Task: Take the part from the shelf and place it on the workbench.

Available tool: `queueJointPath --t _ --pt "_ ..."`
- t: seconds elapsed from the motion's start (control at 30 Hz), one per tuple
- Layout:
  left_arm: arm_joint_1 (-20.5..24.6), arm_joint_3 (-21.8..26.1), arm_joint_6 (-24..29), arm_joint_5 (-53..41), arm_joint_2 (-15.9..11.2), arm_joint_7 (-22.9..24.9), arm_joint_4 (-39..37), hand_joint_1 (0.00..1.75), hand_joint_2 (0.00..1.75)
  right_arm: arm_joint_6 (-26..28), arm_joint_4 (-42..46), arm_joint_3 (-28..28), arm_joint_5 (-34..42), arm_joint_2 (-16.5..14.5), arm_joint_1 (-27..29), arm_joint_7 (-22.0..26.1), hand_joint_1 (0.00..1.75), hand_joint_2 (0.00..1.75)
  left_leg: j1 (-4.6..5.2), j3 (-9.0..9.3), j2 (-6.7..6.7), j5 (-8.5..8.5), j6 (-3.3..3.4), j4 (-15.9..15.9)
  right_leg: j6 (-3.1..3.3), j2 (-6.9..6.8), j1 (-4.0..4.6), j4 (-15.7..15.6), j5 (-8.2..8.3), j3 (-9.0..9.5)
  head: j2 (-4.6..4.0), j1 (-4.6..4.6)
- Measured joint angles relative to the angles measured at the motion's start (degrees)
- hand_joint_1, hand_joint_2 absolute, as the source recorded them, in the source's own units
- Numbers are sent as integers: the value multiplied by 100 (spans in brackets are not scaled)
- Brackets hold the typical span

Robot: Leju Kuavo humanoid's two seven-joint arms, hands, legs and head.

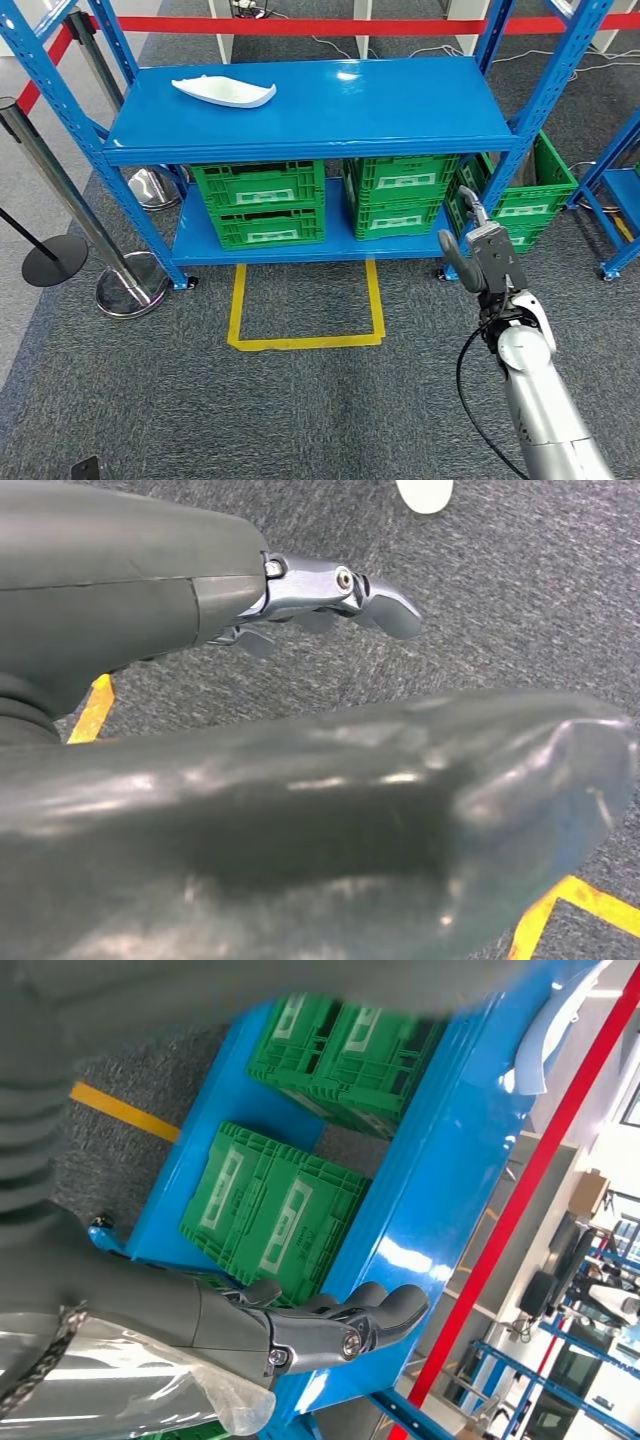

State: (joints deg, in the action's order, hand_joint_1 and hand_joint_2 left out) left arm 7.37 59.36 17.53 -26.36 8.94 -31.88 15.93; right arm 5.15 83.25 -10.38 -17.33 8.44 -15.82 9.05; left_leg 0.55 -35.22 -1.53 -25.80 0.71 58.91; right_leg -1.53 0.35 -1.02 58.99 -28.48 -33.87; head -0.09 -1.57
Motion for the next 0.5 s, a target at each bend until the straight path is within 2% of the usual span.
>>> queueJointPath --t 0.07,0.33,0.47,0.5 --pt "-4 0 -6 8 0 7 0 0 175 20 0 0 -18 0 4 0 0 0 3 0 0 0 0 0 -1 0 -3 0 1 0 0 -1" --pt "-12 0 -48 27 0 10 0 0 175 87 0 0 -48 0 24 0 0 0 4 0 0 0 1 1 -2 0 -5 0 2 0 0 2" --pt "-12 0 -54 46 0 10 0 0 175 90 0 0 -52 0 26 1 0 175 3 1 0 0 1 1 -2 0 -4 0 2 0 0 2" --pt "-12 0 -55 51 0 10 0 0 175 90 0 0 -53 0 26 1 0 175 3 1 0 0 1 1 -2 0 -4 0 2 0 0 2"
